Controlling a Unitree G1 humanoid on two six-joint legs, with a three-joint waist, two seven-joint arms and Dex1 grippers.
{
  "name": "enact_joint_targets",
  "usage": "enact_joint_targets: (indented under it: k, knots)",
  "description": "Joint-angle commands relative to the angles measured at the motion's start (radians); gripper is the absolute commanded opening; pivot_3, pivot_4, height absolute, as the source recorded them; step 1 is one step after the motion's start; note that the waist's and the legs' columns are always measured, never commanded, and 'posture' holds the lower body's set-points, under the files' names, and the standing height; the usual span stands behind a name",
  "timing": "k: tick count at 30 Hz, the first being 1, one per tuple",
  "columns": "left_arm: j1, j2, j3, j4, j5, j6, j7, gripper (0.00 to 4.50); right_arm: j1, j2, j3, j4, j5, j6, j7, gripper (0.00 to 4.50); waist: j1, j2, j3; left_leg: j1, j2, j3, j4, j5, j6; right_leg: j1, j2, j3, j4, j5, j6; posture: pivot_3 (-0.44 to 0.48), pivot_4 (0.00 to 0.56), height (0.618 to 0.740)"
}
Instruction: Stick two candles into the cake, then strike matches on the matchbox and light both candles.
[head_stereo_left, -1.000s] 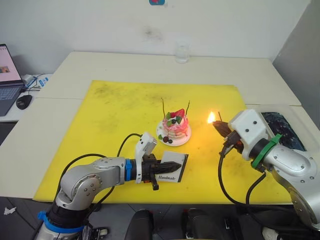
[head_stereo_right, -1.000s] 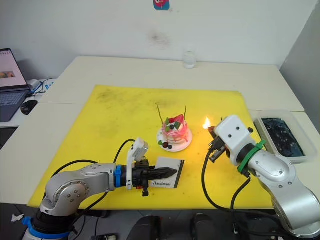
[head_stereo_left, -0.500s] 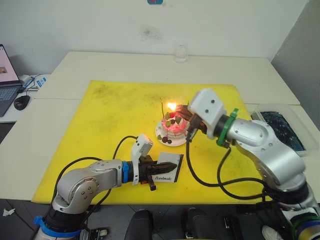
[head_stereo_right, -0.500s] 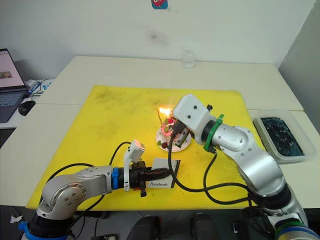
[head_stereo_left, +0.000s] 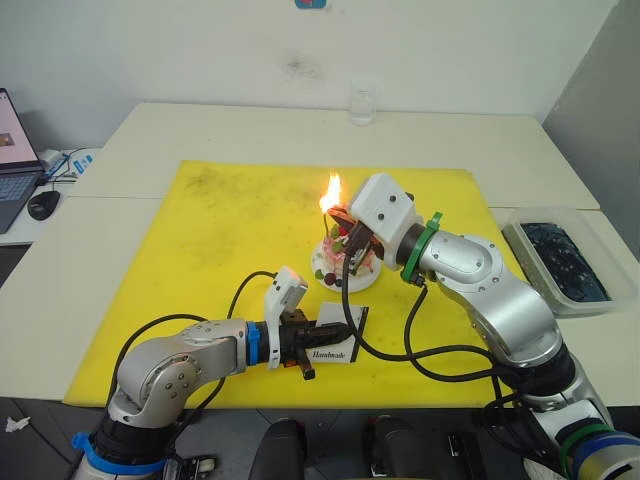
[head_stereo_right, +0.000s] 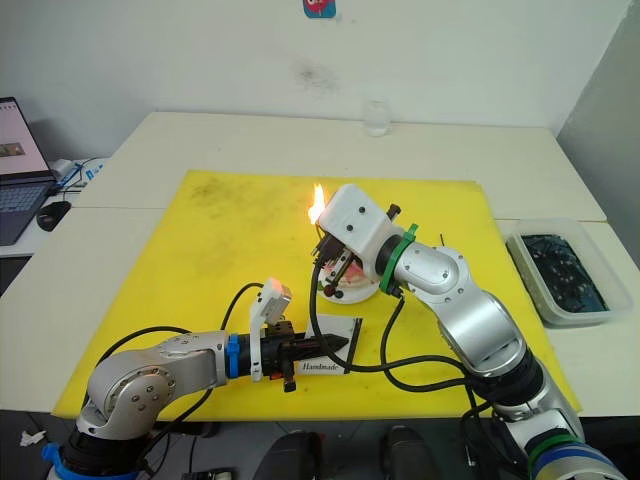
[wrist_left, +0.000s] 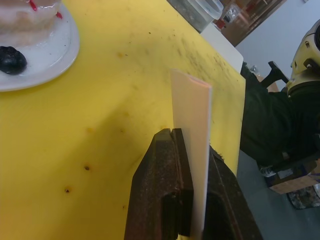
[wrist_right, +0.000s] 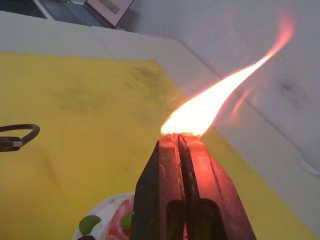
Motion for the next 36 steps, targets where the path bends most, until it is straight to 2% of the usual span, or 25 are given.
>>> enact_joint_targets:
  k: [1,36]
  knots:
    - [-0.004,-0.011,0.000,-0.036,0.000,-0.020,0.002,0.00,-0.016,0.005,-0.027,-0.016,-0.007,-0.024,0.010,0.03,0.000,0.000,0.000,0.000,0.000,0.000,0.000,0.000,0.000,0.000,0.000,0.000,0.000,0.000,0.000,0.000,0.150,0.740]
    - [-0.019,-0.021,-0.013,-0.023,0.014,-0.024,-0.011,0.00,-0.010,0.043,-0.071,-0.041,0.009,0.065,0.014,0.03,0.000,0.000,0.000,0.000,0.000,0.000,0.000,0.000,0.000,0.000,0.000,0.000,0.000,0.000,0.000,0.000,0.150,0.740]
